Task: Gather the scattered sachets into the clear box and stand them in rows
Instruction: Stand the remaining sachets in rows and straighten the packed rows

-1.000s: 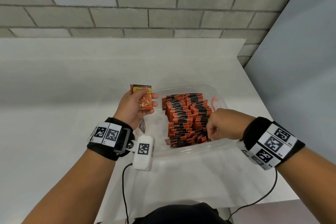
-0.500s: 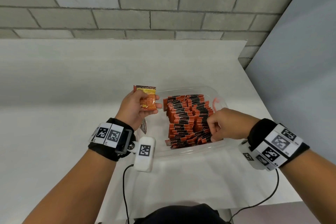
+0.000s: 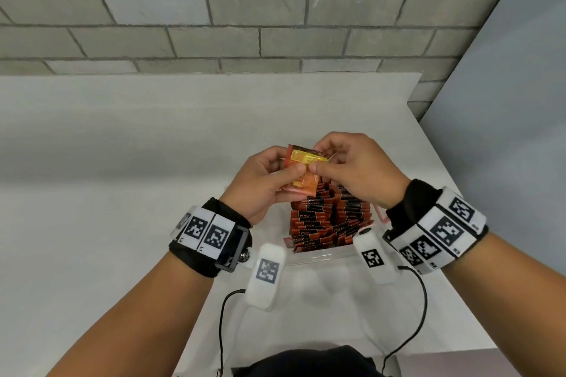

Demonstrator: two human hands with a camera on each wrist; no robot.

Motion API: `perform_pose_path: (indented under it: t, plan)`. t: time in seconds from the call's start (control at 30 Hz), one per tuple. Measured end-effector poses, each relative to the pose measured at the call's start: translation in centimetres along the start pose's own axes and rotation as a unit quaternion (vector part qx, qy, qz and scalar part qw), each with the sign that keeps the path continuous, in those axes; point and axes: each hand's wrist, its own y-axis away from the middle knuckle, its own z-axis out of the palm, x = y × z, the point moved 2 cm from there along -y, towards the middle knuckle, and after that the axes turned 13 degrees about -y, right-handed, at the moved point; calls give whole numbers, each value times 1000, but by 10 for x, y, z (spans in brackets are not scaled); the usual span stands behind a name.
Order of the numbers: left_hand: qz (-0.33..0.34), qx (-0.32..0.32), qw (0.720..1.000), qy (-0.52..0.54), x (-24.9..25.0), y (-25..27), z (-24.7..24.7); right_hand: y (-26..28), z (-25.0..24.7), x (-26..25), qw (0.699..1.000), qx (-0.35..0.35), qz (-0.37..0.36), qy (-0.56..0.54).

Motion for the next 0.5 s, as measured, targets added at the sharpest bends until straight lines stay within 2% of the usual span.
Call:
perform_pose_path:
  t: [0.1,0.17,0.3,0.37,0.43,0.5]
  plan:
    - [-78,17,994,75,0,3,-6,7,-1,-6,988,101,-110,28]
    - [-82,-1,991,110,3,5,-8,11,3,-6,980,82,-166,70]
    - [-17,25,996,88,9,2,-12,15,11,4,981,-27,-126,145]
    - [-10,41,997,59,9,0,-14,15,9,7,987,-15,-99,124]
    - [-5,35,999,35,8,0,-13,14,4,7,994,35,-64,84]
    - [1,22,1000,-2,7,0,-11,13,3,7,996,53,-38,61]
